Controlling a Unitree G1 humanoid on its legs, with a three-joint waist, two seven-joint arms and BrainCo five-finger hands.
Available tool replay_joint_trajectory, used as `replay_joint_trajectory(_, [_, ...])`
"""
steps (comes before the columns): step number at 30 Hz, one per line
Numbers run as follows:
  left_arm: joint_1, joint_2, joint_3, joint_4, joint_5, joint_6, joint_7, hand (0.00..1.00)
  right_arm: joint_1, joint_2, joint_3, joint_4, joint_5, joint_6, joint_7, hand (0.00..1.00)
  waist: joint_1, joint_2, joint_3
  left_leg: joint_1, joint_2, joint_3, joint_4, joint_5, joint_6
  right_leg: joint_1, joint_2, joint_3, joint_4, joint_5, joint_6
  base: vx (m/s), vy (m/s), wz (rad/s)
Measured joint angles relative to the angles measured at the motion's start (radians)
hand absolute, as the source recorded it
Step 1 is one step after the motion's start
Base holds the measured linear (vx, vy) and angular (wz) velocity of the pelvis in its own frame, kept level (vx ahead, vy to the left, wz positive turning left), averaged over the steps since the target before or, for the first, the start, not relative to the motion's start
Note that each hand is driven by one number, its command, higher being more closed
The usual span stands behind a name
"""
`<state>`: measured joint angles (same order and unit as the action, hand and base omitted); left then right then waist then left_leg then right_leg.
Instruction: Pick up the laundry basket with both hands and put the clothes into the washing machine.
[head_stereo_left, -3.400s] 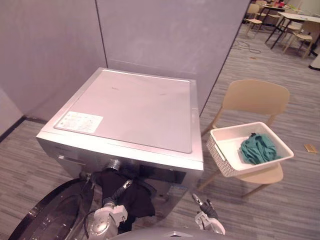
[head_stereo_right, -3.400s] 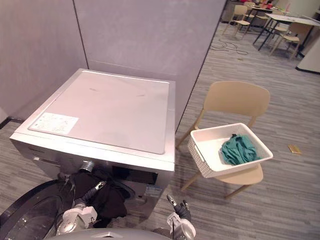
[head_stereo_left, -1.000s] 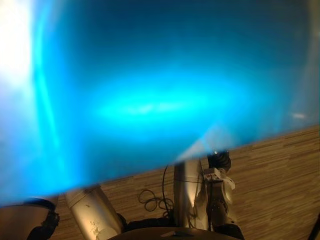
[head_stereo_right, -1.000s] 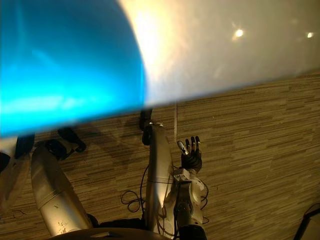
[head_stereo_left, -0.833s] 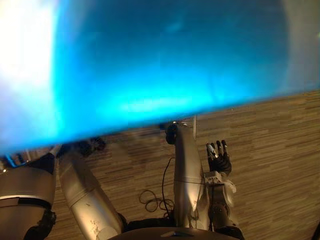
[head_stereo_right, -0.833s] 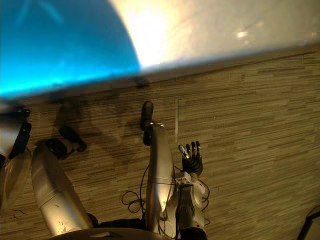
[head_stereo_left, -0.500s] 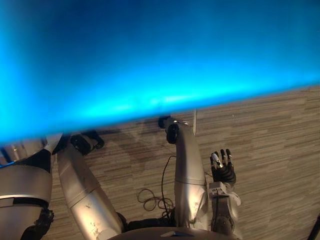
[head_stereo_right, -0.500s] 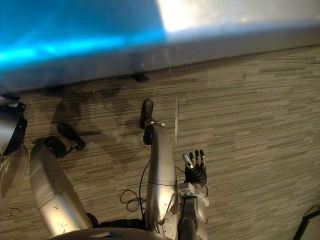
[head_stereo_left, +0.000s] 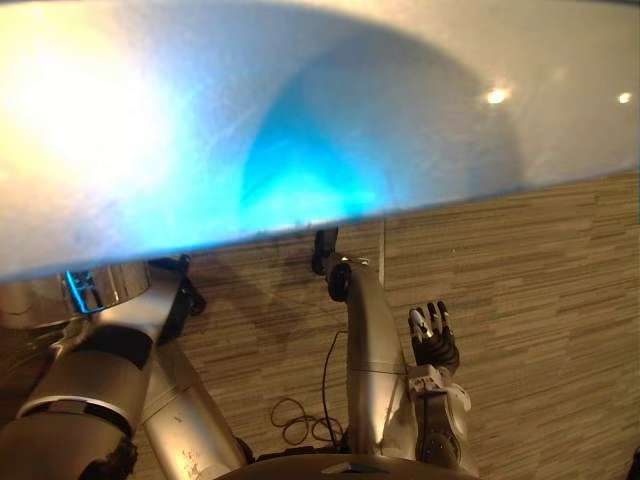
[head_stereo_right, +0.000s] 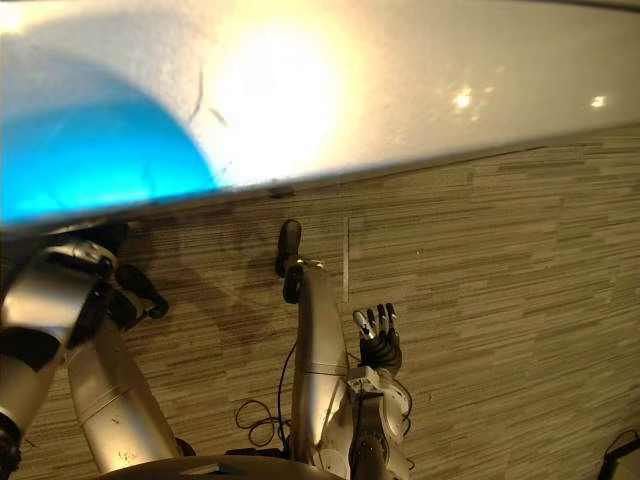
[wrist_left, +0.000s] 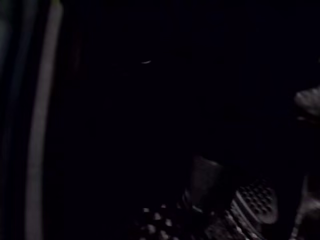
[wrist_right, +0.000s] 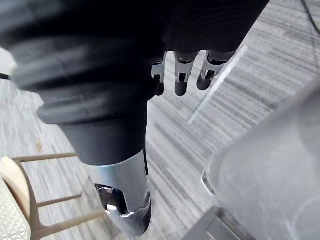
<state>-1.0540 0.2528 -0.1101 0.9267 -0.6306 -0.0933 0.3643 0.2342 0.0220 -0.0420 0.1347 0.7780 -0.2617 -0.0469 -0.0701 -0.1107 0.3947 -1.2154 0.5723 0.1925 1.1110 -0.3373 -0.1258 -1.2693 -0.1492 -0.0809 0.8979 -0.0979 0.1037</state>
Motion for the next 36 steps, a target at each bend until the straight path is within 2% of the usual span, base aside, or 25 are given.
replay_joint_trajectory(4, [0.229, -0.086, 0.181, -0.098, 0.074, 0.001, -0.002, 0.00, -0.026, 0.005, 0.015, 0.014, -0.001, 0.002, -0.008, 0.00, 0.005, 0.001, -0.002, 0.061, -0.011, -0.006, -0.026, 0.012, -0.005, 0.065, -0.012, -0.015, -0.008, -0.020, -0.008, -0.02, 0.010, 0.20])
replay_joint_trajectory(6, [0.325, -0.109, 0.226, -0.123, 0.127, 0.003, -0.006, 0.00, -0.034, 0.005, 0.021, 0.038, -0.003, 0.001, -0.008, 0.00, 0.005, 0.001, -0.003, 0.109, -0.026, 0.001, -0.059, 0.017, -0.005, 0.105, -0.021, -0.016, -0.021, -0.029, -0.012, -0.01, -0.018, 0.29])
replay_joint_trajectory(8, [0.500, -0.133, 0.271, -0.123, 0.204, 0.005, -0.026, 0.00, -0.058, 0.006, 0.021, 0.089, -0.013, 0.003, -0.009, 0.00, 0.012, 0.004, -0.004, 0.210, -0.052, 0.027, -0.136, 0.044, -0.015, 0.187, -0.034, -0.018, -0.058, -0.034, -0.020, 0.01, -0.052, 0.37])
replay_joint_trajectory(12, [0.722, -0.169, 0.312, -0.113, 0.235, 0.005, -0.050, 0.00, -0.079, 0.005, 0.019, 0.161, -0.031, 0.004, -0.023, 0.00, 0.031, 0.015, -0.007, 0.403, -0.121, 0.059, -0.273, 0.101, -0.030, 0.347, -0.079, -0.032, -0.102, -0.042, -0.010, 0.06, -0.061, 0.47])
replay_joint_trajectory(15, [0.845, -0.224, 0.347, -0.072, 0.301, 0.003, -0.086, 0.00, -0.091, 0.000, 0.018, 0.213, -0.039, 0.006, -0.027, 0.00, 0.054, 0.048, -0.025, 0.593, -0.167, 0.091, -0.387, 0.128, -0.033, 0.522, -0.097, -0.042, -0.170, -0.047, 0.002, 0.13, -0.027, 0.32])
replay_joint_trajectory(18, [0.966, -0.263, 0.388, -0.040, 0.346, -0.006, -0.128, 0.00, -0.091, -0.007, 0.020, 0.301, -0.040, 0.028, -0.023, 0.00, 0.065, 0.084, -0.086, 0.789, -0.196, 0.151, -0.518, 0.153, -0.029, 0.685, -0.097, -0.045, -0.274, -0.033, 0.016, 0.13, 0.010, -0.04])
replay_joint_trajectory(21, [1.041, -0.272, 0.416, -0.003, 0.404, -0.006, -0.161, 0.00, -0.077, -0.012, 0.011, 0.405, -0.081, 0.051, -0.020, 0.00, 0.061, 0.100, -0.154, 0.933, -0.215, 0.194, -0.656, 0.197, -0.039, 0.799, -0.092, -0.061, -0.357, -0.020, 0.015, 0.14, -0.031, -0.07])
replay_joint_trajectory(23, [1.081, -0.273, 0.427, 0.016, 0.439, -0.005, -0.180, 0.00, -0.075, -0.013, -0.023, 0.467, -0.111, 0.061, -0.016, 0.00, 0.054, 0.103, -0.196, 1.031, -0.234, 0.209, -0.763, 0.241, -0.049, 0.874, -0.088, -0.077, -0.400, -0.020, 0.015, 0.15, -0.075, 0.10])
replay_joint_trajectory(26, [1.120, -0.292, 0.433, 0.047, 0.491, -0.005, -0.201, 0.00, -0.094, -0.050, -0.083, 0.647, -0.184, 0.080, 0.003, 0.00, 0.057, 0.126, -0.278, 1.158, -0.246, 0.210, -0.919, 0.326, -0.055, 0.989, -0.059, -0.116, -0.481, -0.023, 0.012, 0.15, -0.082, 0.15])
replay_joint_trajectory(27, [1.122, -0.297, 0.431, 0.048, 0.493, -0.005, -0.204, 0.00, -0.100, -0.060, -0.091, 0.678, -0.200, 0.084, 0.003, 0.00, 0.057, 0.130, -0.284, 1.165, -0.245, 0.200, -0.922, 0.340, -0.052, 1.009, -0.056, -0.124, -0.498, -0.028, 0.012, 0.09, -0.056, 0.31])
replay_joint_trajectory(29, [1.115, -0.302, 0.416, 0.046, 0.481, -0.008, -0.219, 0.00, -0.111, -0.081, -0.102, 0.784, -0.254, 0.099, 0.001, 0.00, 0.052, 0.123, -0.291, 1.143, -0.246, 0.150, -0.849, 0.402, 0.023, 1.103, -0.057, -0.160, -0.587, -0.010, 0.013, 0.01, -0.074, 0.46])
replay_joint_trajectory(31, [1.111, -0.301, 0.410, 0.046, 0.467, -0.009, -0.220, 0.00, -0.120, -0.088, -0.113, 0.828, -0.276, 0.112, 0.000, 0.00, 0.055, 0.116, -0.294, 1.112, -0.245, 0.135, -0.769, 0.464, 0.081, 1.183, -0.054, -0.183, -0.673, 0.019, 0.006, 0.00, -0.070, 0.37])
replay_joint_trajectory(32, [1.105, -0.301, 0.407, 0.046, 0.462, -0.009, -0.219, 0.00, -0.119, -0.088, -0.119, 0.832, -0.276, 0.115, 0.000, 0.00, 0.058, 0.116, -0.293, 1.111, -0.244, 0.134, -0.751, 0.467, 0.082, 1.205, -0.050, -0.185, -0.696, 0.033, 0.004, 0.01, -0.043, 0.21])
replay_joint_trajectory(33, [1.103, -0.301, 0.380, 0.047, 0.457, -0.010, -0.219, 0.00, -0.124, -0.094, -0.120, 0.850, -0.276, 0.116, -0.005, 0.00, 0.066, 0.123, -0.291, 1.095, -0.253, 0.098, -0.684, 0.413, 0.032, 1.238, -0.040, -0.184, -0.738, 0.056, -0.002, 0.01, 0.024, -0.04])
replay_joint_trajectory(34, [1.103, -0.303, 0.369, 0.047, 0.457, -0.010, -0.220, 0.00, -0.133, -0.103, -0.122, 0.864, -0.276, 0.116, -0.008, 0.00, 0.072, 0.134, -0.290, 1.092, -0.278, 0.072, -0.645, 0.367, 0.006, 1.254, -0.038, -0.177, -0.758, 0.069, -0.006, 0.01, 0.115, -0.24])
replay_joint_trajectory(35, [1.109, -0.310, 0.339, 0.050, 0.457, -0.010, -0.223, 0.00, -0.147, -0.112, -0.128, 0.880, -0.276, 0.120, -0.009, 0.00, 0.077, 0.158, -0.293, 1.103, -0.367, 0.005, -0.621, 0.240, -0.014, 1.287, -0.029, -0.168, -0.808, 0.097, -0.008, 0.00, 0.160, -0.27])
replay_joint_trajectory(36, [1.109, -0.310, 0.332, 0.056, 0.458, -0.010, -0.224, 0.00, -0.149, -0.114, -0.130, 0.884, -0.278, 0.118, -0.008, 0.00, 0.077, 0.163, -0.295, 1.117, -0.393, -0.015, -0.639, 0.197, -0.008, 1.298, -0.019, -0.161, -0.825, 0.100, -0.006, 0.00, 0.199, -0.32])
